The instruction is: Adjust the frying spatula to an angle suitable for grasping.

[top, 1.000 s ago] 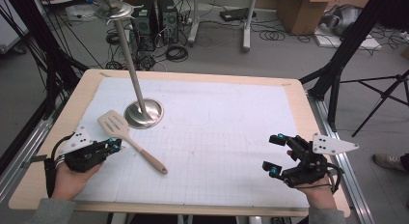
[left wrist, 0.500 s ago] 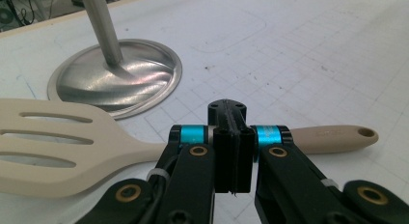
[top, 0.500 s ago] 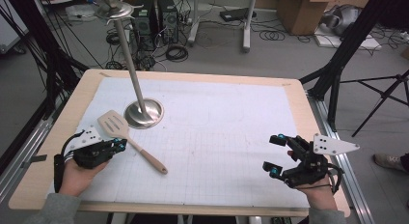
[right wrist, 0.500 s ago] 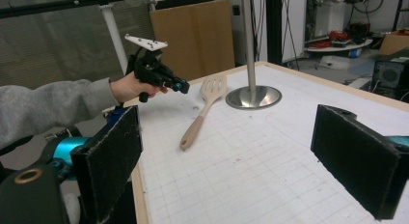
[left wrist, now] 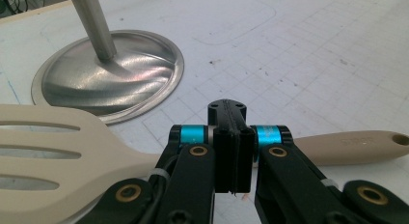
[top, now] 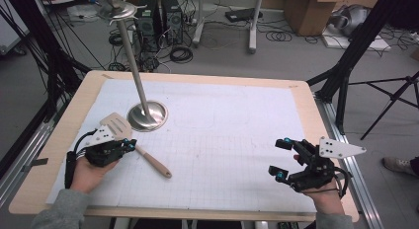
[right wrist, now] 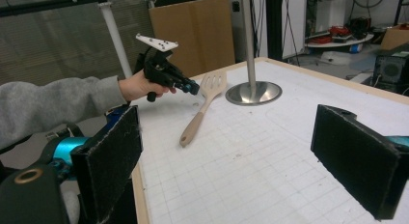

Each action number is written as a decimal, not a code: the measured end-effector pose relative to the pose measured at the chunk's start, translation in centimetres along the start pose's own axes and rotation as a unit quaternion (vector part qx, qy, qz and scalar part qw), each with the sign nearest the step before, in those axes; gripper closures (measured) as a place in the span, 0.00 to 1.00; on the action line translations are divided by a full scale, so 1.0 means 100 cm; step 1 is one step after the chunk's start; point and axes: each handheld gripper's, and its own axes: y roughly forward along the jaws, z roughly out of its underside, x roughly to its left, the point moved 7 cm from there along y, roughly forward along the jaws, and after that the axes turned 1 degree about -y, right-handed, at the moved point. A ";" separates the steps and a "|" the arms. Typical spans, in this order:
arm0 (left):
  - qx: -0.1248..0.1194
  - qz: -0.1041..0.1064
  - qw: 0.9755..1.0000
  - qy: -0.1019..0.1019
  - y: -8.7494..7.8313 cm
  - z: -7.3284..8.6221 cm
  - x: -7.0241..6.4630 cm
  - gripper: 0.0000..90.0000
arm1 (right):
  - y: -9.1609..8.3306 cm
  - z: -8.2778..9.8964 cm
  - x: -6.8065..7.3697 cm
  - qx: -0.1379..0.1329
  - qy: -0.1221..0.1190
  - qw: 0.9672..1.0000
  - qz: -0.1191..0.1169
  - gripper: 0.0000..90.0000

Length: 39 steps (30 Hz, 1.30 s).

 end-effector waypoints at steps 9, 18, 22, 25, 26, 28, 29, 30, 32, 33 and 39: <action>0.013 -0.015 1.000 0.014 0.013 0.000 0.004 1.00 | 0.000 0.000 0.000 -0.001 0.000 1.000 -0.001 0.11; 0.027 -0.018 0.999 0.016 0.025 0.003 0.010 1.00 | 0.001 0.001 0.000 0.000 0.001 1.000 -0.006 0.11; 0.035 -0.029 0.999 0.003 0.027 0.006 0.017 1.00 | 0.001 0.001 0.000 0.000 0.002 1.000 -0.007 0.11; 0.037 -0.036 0.999 -0.002 0.029 0.007 0.021 1.00 | 0.001 0.002 0.000 0.000 0.003 1.000 -0.008 0.11; 0.036 -0.037 0.999 -0.009 0.031 0.007 0.022 1.00 | 0.002 0.002 0.000 0.001 0.004 1.000 -0.009 0.11; 0.040 -0.039 0.998 -0.015 0.033 0.009 0.024 1.00 | 0.003 0.002 0.000 0.002 0.004 1.000 -0.010 0.11; 0.043 -0.041 0.998 -0.013 0.034 0.010 0.025 1.00 | 0.003 0.002 0.000 0.002 0.003 1.000 -0.012 0.11; 0.042 -0.042 0.998 -0.017 0.036 0.010 0.026 1.00 | 0.003 0.002 0.000 0.002 0.003 1.000 -0.013 0.11; 0.043 -0.044 0.998 -0.021 0.038 0.011 0.028 1.00 | 0.004 0.002 0.001 0.003 0.005 1.000 -0.014 0.11; 0.044 -0.044 0.998 -0.020 0.039 0.012 0.029 1.00 | 0.004 0.002 0.001 0.002 0.005 1.000 -0.015 0.11; 0.060 -0.046 0.997 -0.015 0.044 0.016 0.029 1.00 | 0.005 0.004 -0.002 0.003 0.008 1.000 -0.015 0.11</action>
